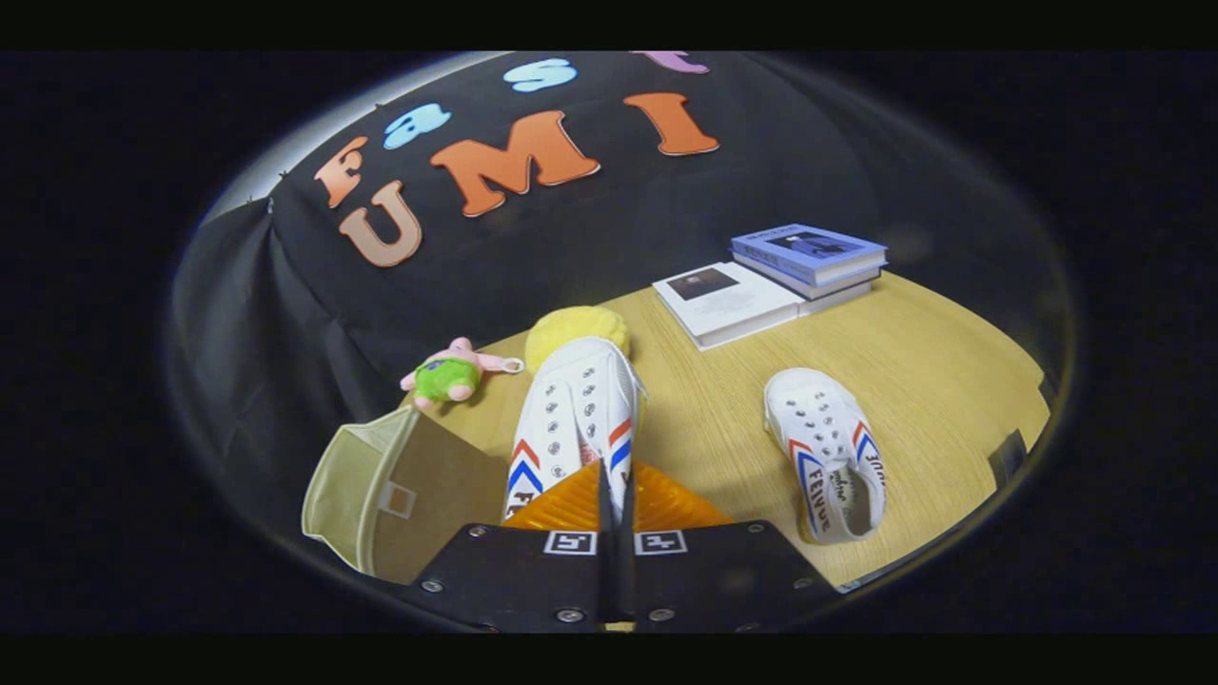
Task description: Open the storage box then place both shoes into the box .Put the left shoe in first, then the right shoe, with the right side of both shoes facing outward in a uniform manner.
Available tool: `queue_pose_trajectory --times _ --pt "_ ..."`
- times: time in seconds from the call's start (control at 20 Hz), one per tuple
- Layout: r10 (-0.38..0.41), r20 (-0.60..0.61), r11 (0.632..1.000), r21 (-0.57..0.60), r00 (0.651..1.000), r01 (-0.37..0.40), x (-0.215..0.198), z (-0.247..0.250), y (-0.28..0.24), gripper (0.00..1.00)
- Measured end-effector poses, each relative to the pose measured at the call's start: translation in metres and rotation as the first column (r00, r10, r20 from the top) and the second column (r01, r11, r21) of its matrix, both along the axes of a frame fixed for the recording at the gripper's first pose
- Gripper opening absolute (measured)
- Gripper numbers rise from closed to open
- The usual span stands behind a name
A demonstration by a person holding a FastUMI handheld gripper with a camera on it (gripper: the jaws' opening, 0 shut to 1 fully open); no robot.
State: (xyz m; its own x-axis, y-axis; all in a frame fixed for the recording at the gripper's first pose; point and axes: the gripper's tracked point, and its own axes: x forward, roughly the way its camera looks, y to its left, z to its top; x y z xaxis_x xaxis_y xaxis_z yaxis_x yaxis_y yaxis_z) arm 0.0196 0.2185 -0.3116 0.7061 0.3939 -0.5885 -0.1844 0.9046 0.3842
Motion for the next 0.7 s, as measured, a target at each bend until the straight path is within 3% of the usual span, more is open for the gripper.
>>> queue_pose_trajectory --times 0.35,0.7 --pt "0.104 0.048 0.989 0.098 0.993 -0.109 -0.009 0.057 0.094 0.00" --pt "0.232 0.038 0.966 0.110 0.972 -0.235 -0.048 0.053 0.195 0.00"
